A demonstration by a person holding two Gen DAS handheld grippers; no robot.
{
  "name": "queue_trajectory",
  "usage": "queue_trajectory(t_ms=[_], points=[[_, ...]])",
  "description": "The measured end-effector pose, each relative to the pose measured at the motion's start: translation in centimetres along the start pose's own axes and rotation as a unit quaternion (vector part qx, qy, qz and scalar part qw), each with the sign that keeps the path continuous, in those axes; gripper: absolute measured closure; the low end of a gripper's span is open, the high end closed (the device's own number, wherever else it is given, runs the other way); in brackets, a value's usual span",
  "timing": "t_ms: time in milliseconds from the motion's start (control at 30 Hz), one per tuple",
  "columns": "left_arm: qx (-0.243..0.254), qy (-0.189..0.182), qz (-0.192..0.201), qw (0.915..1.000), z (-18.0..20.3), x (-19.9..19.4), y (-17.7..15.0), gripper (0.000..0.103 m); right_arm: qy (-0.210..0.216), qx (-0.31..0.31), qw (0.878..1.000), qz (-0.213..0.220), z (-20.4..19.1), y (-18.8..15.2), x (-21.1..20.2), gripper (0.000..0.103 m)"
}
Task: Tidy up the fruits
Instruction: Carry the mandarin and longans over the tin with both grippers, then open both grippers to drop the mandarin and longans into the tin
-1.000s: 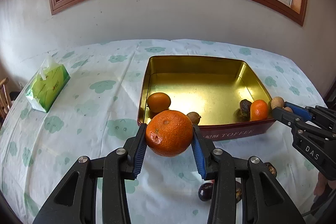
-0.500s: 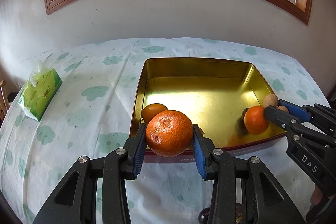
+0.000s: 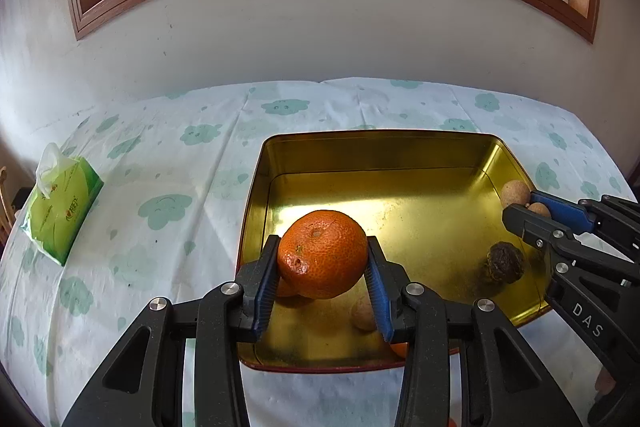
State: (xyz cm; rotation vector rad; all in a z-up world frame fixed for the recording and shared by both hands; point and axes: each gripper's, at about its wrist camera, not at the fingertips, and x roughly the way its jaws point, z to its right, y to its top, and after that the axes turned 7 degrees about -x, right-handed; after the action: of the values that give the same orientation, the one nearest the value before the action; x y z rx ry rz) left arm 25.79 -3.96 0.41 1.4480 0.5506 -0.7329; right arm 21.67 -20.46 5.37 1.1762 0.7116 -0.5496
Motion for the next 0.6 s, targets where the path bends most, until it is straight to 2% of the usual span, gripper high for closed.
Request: queue_trajectory(t_ms=[600], points=[[0.004,0.018,-0.018,0.9997,0.7,3.4,1.4,0.061,0.003,0.008,1.000,-0.022,0.5,0.3,2.9,0.081]])
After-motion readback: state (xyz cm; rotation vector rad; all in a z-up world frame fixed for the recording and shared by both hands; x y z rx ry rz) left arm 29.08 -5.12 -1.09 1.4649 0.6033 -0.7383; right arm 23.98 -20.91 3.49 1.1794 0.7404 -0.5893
